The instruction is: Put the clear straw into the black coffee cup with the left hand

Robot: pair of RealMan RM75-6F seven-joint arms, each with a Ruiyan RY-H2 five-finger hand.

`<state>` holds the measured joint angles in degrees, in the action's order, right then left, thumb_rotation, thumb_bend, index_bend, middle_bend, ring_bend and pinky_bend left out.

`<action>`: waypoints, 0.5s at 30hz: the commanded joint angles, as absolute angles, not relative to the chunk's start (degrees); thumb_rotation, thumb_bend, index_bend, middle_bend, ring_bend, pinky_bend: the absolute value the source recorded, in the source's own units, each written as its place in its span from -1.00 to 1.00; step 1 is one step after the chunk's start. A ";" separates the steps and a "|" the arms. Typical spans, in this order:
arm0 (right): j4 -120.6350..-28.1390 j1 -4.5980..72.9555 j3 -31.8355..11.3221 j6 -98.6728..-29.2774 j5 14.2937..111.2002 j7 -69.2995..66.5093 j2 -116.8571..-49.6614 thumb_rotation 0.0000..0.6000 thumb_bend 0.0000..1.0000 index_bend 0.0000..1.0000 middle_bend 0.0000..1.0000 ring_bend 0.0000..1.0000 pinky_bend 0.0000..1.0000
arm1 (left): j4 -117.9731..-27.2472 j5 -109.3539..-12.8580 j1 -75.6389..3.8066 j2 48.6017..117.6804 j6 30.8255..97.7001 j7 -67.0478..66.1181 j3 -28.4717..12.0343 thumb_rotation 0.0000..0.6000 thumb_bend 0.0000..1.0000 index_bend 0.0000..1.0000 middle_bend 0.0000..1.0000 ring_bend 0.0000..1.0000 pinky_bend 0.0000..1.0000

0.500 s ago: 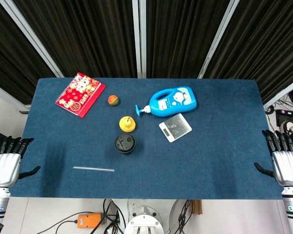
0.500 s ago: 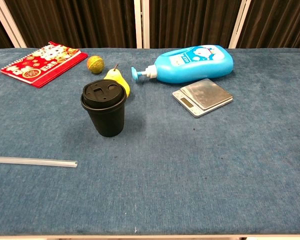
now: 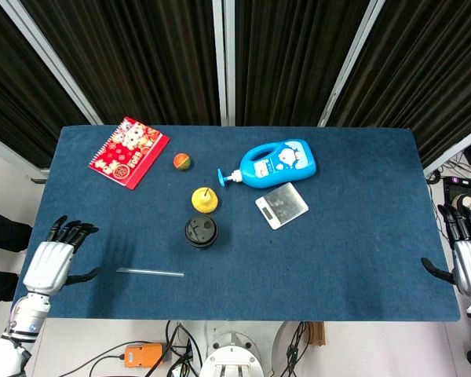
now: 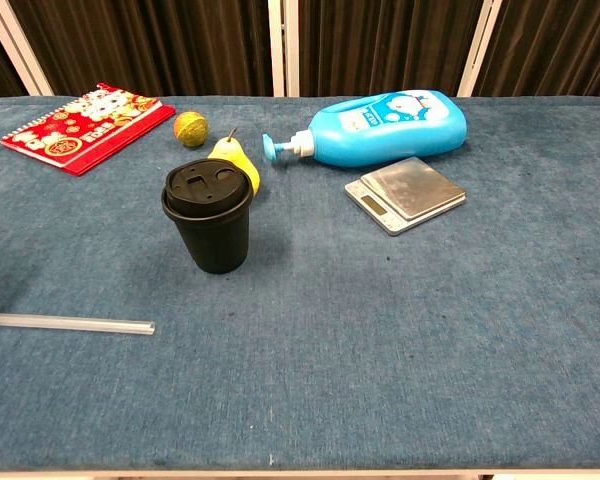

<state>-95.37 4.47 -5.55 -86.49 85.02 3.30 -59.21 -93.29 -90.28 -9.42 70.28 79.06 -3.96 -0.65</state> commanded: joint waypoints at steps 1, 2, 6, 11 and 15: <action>-95.37 4.32 -5.50 -86.64 85.20 2.89 -58.92 1.00 -0.41 -1.00 -0.72 -1.00 -0.82 | -94.42 -90.39 -11.79 72.07 75.29 -6.01 -0.23 1.00 -0.77 -0.47 -0.53 -0.67 -0.90; -95.39 4.27 -5.45 -86.58 85.16 2.70 -58.81 1.00 -0.41 -1.00 -0.72 -1.00 -0.82 | -94.40 -90.48 -12.29 72.58 74.37 -7.95 -0.01 1.00 -0.77 -0.45 -0.53 -0.67 -0.90; -95.11 4.18 -5.32 -86.26 84.87 2.17 -58.83 1.00 -0.41 -1.00 -0.72 -1.00 -0.82 | -94.85 -90.03 -13.28 74.54 71.98 -16.32 0.75 1.00 -0.77 -0.41 -0.53 -0.67 -0.90; -94.38 4.41 -5.14 -85.27 84.46 1.43 -59.29 1.00 -0.41 -1.00 -0.72 -1.00 -0.82 | -95.54 -88.65 -14.48 77.45 68.92 -24.77 1.48 1.00 -0.76 -0.41 -0.53 -0.67 -0.90; -94.19 4.52 -5.13 -85.03 84.45 1.25 -59.33 1.00 -0.41 -1.00 -0.72 -1.00 -0.82 | -96.14 -87.64 -15.18 79.39 67.53 -30.28 1.77 1.00 -0.74 -0.41 -0.53 -0.67 -0.90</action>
